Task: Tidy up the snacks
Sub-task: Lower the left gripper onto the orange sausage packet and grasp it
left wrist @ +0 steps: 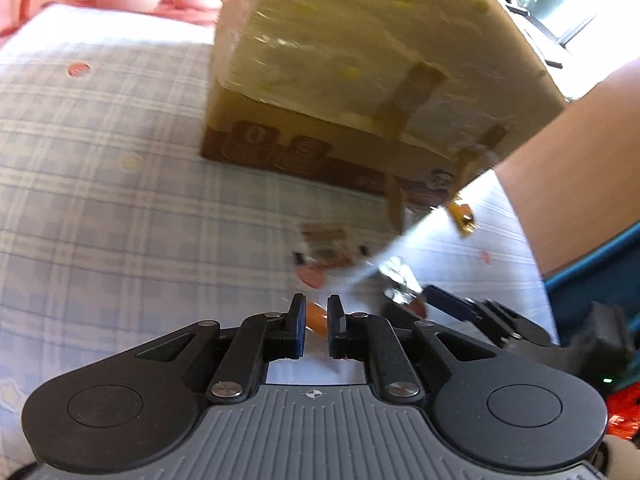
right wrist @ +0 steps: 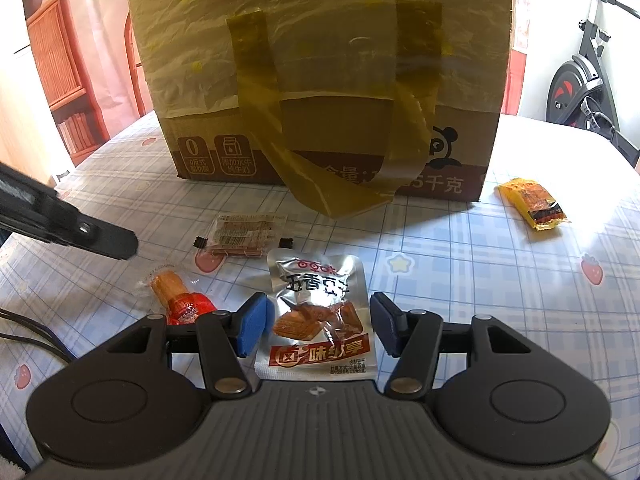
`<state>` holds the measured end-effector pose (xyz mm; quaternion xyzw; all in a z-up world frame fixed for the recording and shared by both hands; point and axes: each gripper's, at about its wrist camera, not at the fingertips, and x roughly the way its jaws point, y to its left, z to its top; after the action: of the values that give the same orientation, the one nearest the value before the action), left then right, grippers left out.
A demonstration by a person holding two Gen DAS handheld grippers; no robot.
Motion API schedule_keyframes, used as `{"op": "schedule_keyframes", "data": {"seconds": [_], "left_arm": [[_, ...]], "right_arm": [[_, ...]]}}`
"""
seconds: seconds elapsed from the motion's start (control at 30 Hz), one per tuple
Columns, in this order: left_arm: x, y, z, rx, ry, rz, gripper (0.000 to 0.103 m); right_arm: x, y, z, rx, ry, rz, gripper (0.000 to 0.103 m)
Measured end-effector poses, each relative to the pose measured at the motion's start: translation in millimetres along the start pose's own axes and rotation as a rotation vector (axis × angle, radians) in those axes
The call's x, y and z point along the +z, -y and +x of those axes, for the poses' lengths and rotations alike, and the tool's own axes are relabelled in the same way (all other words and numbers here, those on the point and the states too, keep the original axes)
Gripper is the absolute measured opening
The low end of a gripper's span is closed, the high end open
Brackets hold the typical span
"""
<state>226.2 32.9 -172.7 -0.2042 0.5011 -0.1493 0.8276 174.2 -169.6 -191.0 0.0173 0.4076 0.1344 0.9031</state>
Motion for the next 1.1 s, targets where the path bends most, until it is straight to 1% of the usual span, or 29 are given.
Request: {"op": "schedule_keyframes", "data": {"seconds": [0.1,0.17,0.23,0.27,0.3,0.43,0.57,0.73,0.83,0.93,1.1], "left_arm": [[-4,2,11,-0.036,-0.067,-0.046,0.012],[-6,2,20,-0.023,-0.096,-0.067,0.012],[-6,1,26,-0.018,-0.102,-0.086,0.025],[-5,-1,27,-0.018,-0.093,-0.098,0.042],[-4,-3,28,-0.016,-0.077,-0.112,0.049],[6,-7,34,-0.003,-0.04,-0.126,0.049],[14,-4,43,0.019,-0.032,-0.087,0.048],[17,9,55,-0.001,-0.03,-0.033,0.047],[17,13,59,0.01,-0.027,-0.01,0.047],[16,15,49,0.007,-0.019,-0.022,0.047],[10,14,20,0.007,0.001,-0.049,0.048]], "right_arm": [[0,1,0,0.003,0.002,0.005,0.059],[0,1,-1,0.005,0.003,0.006,0.059],[-1,1,-1,0.004,0.003,0.003,0.059],[-1,1,-1,0.005,0.004,0.002,0.059],[-1,1,-1,0.005,0.004,0.003,0.059],[-1,1,0,0.004,0.005,0.001,0.059],[-1,1,0,0.005,0.005,0.002,0.059],[-1,1,-1,0.005,0.006,0.003,0.059],[-1,0,-1,0.005,0.006,0.004,0.059],[-1,0,-1,0.008,0.006,0.006,0.059],[-1,1,-2,0.009,0.009,0.008,0.059]]}}
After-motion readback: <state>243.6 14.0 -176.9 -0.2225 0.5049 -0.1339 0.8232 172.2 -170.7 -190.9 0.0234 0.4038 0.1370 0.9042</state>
